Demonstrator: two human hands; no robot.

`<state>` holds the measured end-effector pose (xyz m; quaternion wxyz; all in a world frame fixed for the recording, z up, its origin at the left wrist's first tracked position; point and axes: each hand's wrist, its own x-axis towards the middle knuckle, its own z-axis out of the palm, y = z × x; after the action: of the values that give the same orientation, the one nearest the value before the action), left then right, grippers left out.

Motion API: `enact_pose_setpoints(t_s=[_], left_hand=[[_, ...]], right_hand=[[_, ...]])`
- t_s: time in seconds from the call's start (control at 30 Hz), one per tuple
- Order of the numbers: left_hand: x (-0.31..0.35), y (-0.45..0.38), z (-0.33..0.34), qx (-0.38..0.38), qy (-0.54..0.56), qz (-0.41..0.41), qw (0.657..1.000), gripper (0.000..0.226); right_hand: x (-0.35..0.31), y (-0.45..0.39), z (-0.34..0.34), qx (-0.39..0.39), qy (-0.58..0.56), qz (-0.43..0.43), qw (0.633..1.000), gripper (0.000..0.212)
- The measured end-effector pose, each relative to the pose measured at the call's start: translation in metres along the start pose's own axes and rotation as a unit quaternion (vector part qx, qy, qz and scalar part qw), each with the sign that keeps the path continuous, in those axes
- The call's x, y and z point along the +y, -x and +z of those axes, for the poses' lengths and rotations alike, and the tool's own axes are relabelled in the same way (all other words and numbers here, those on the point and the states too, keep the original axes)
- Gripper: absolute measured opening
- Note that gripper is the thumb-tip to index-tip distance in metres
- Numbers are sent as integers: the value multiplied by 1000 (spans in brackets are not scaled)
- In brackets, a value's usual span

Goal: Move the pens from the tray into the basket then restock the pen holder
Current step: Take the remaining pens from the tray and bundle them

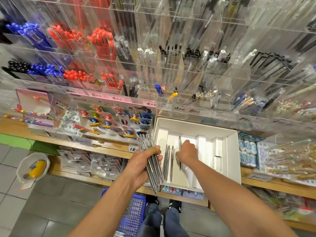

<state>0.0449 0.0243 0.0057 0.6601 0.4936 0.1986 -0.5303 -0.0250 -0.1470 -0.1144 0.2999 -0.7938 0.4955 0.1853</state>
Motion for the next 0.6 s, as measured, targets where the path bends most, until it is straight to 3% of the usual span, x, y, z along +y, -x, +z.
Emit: enact_pose_setpoints(t_s=[0.13, 0.3, 0.4, 0.5, 0.53, 0.6], left_hand=[[-2, 3, 3, 12, 10, -5, 1000, 37], [-6, 7, 8, 7, 18, -1, 1000, 45], [-8, 12, 13, -36, 37, -15, 999, 63], [-10, 11, 15, -14, 43, -1, 999, 94], [-12, 9, 15, -7, 52, 3, 999, 96], [-12, 9, 13, -3, 55, -1, 999, 78]], right_hand=[[12, 22, -23, -25, -116, -20, 993, 21], [-1, 89, -61, -110, -352, -126, 921, 30], [-17, 126, -66, -132, -357, -182, 907, 24], [-28, 145, -58, -102, -333, -210, 914, 17], [-29, 148, -55, -93, -329, -215, 915, 15], [-28, 148, -54, -103, -338, -223, 908, 18]])
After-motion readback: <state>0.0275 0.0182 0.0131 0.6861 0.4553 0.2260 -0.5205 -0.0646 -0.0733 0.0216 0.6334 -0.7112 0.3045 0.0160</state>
